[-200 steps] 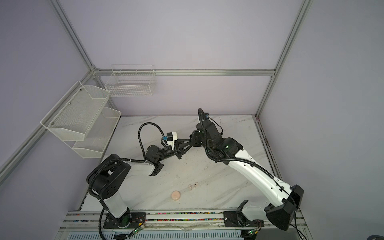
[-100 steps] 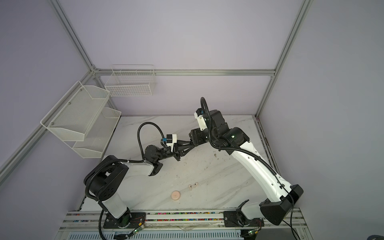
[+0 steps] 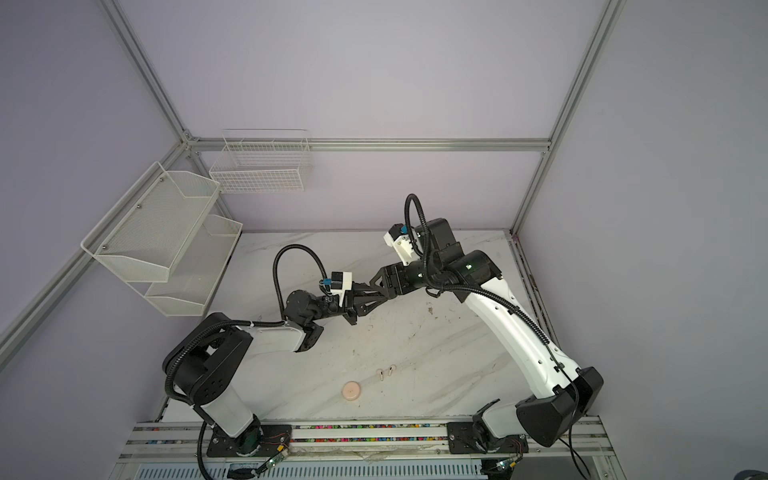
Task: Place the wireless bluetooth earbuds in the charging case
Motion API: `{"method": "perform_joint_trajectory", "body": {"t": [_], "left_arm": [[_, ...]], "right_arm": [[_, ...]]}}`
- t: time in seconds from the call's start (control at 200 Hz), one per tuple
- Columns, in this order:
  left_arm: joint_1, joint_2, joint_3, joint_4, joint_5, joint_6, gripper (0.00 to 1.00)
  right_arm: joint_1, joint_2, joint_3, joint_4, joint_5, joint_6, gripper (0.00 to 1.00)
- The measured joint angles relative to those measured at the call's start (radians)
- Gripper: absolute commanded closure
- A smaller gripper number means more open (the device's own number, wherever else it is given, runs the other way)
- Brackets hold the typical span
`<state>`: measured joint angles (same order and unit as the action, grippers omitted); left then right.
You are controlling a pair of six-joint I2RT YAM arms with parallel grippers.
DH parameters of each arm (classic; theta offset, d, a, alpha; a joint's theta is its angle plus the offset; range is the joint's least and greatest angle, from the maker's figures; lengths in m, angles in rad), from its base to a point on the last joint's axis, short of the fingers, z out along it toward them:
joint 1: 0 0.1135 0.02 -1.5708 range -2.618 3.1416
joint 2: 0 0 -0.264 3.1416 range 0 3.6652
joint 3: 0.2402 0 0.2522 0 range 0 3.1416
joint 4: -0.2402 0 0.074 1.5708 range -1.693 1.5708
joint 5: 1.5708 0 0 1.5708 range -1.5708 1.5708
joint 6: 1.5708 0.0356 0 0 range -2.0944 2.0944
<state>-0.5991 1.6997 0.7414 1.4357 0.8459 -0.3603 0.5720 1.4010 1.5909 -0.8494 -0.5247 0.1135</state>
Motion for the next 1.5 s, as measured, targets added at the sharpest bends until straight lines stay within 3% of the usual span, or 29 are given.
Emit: {"method": "perform_joint_trajectory", "body": {"t": [0.23, 0.86, 1.075, 1.345, 1.5], "left_arm": [[0.003, -0.001, 0.0, 0.0, 0.006, -0.013, 1.0], [0.003, -0.001, -0.01, 0.0, 0.006, -0.025, 1.0], [0.003, -0.009, -0.05, 0.0, 0.002, -0.032, 1.0], [0.023, -0.121, -0.16, 0.0, -0.02, -0.116, 1.0], [0.041, -0.195, -0.201, 0.005, -0.037, -0.183, 1.0]], "right_arm": [[0.0, 0.0, -0.011, -0.004, -0.037, 0.012, 0.32], [0.0, -0.04, -0.002, -0.009, -0.04, 0.018, 0.3], [0.0, -0.066, -0.002, -0.01, 0.051, -0.005, 0.32], [-0.003, -0.504, -0.401, 0.286, 0.008, -0.066, 0.36], [-0.002, -0.549, -0.542, 0.496, -0.109, -0.034, 0.37]]}}
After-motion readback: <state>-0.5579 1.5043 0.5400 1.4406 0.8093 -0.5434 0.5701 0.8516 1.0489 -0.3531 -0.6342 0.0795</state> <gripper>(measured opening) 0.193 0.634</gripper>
